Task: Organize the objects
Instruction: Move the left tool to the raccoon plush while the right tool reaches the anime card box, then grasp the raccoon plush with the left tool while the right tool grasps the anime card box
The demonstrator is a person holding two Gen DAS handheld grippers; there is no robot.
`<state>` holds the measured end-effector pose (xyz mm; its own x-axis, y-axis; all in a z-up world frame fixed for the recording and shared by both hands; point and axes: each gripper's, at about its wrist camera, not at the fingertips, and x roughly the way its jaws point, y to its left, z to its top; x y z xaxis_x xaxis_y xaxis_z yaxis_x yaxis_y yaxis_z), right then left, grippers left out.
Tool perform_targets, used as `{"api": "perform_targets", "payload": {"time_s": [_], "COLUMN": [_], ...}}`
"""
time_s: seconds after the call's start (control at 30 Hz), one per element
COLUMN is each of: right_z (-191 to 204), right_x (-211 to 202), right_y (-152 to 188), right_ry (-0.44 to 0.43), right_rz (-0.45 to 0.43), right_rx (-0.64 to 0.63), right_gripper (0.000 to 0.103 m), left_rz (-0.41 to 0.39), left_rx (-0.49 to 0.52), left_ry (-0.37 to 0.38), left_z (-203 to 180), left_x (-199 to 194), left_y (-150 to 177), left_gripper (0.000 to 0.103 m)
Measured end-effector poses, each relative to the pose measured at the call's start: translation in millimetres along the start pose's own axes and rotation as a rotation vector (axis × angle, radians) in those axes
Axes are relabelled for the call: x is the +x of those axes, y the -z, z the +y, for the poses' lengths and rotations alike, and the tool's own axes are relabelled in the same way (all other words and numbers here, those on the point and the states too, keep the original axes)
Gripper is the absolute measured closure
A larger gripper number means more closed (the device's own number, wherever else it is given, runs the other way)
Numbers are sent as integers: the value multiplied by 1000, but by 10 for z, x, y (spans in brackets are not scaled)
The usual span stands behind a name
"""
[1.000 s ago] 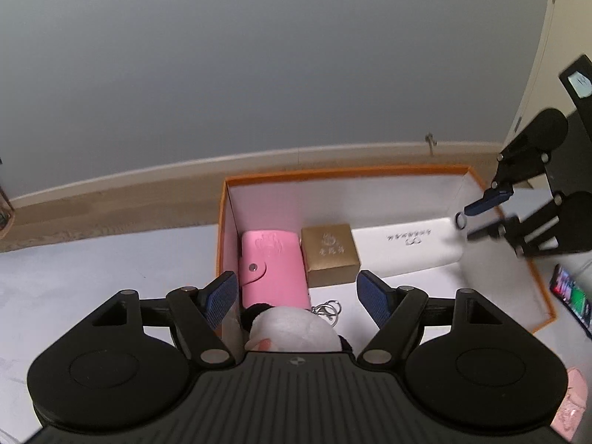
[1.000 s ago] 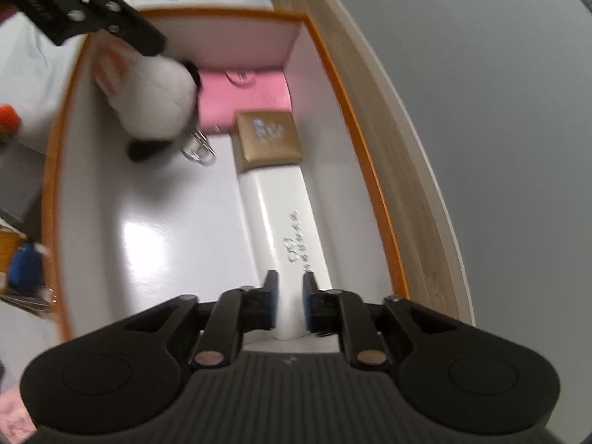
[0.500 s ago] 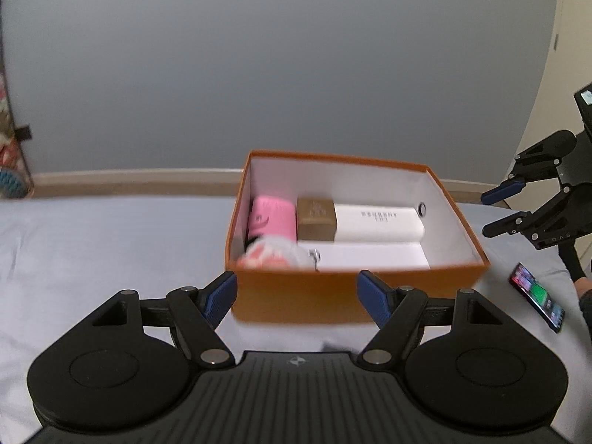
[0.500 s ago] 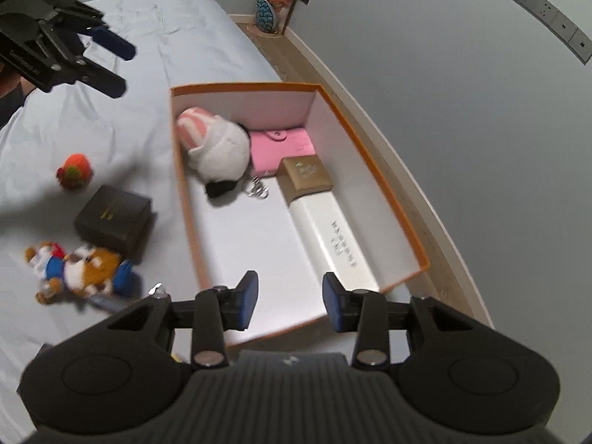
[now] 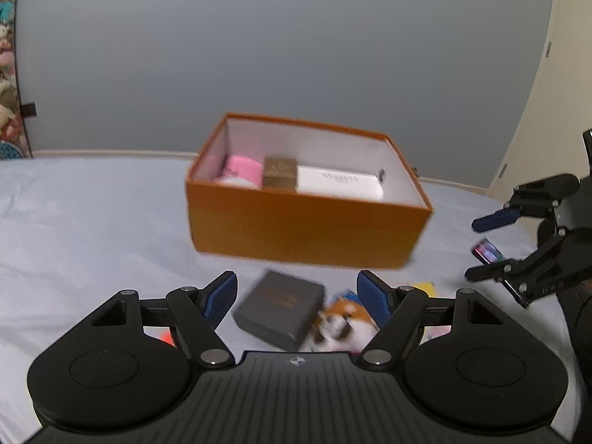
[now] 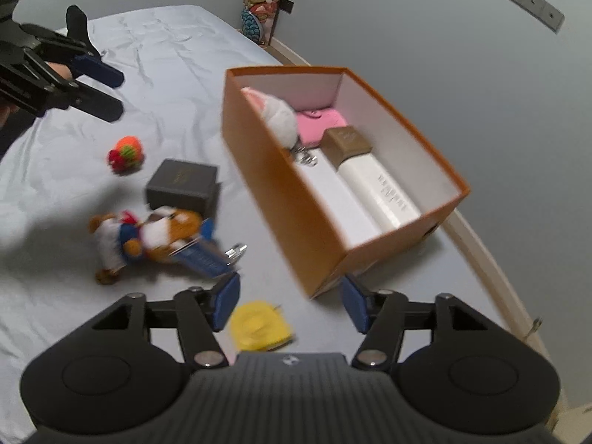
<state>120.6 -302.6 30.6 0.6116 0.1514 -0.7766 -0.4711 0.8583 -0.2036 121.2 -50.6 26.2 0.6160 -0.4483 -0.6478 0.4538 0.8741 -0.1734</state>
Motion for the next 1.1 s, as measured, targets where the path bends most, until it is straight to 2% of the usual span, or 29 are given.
{"api": "perform_targets", "payload": {"time_s": [0.1, 0.27, 0.4, 0.53, 0.73, 0.87, 1.0, 1.1], "right_z": [160, 447, 611, 675, 866, 909, 930, 942], "right_x": [-46, -62, -56, -54, 44, 80, 45, 15], "right_y": [208, 492, 675, 841, 1002, 1043, 1018, 1018], "right_ry": [-4, -18, -25, -54, -82, -92, -79, -90], "right_rz": [-10, -36, -62, -68, -20, -31, -42, -50], "right_rx": [65, 193, 312, 423, 432, 439, 417, 408], "right_gripper": [36, 33, 32, 31, 31, 26, 27, 30], "left_rz": [17, 20, 21, 31, 108, 139, 160, 193], "left_rx": [7, -69, -58, -41, 58, 86, 96, 100], "left_ry": [-3, 10, -10, 19, -11, -33, -46, -59], "left_z": [-89, -120, -218, -314, -488, -553, -557, -550], "left_x": [22, 87, 172, 226, 496, 634, 720, 821], "left_y": [159, 373, 494, 533, 596, 685, 731, 735], "left_gripper": [16, 17, 16, 16, 17, 17, 18, 27]}}
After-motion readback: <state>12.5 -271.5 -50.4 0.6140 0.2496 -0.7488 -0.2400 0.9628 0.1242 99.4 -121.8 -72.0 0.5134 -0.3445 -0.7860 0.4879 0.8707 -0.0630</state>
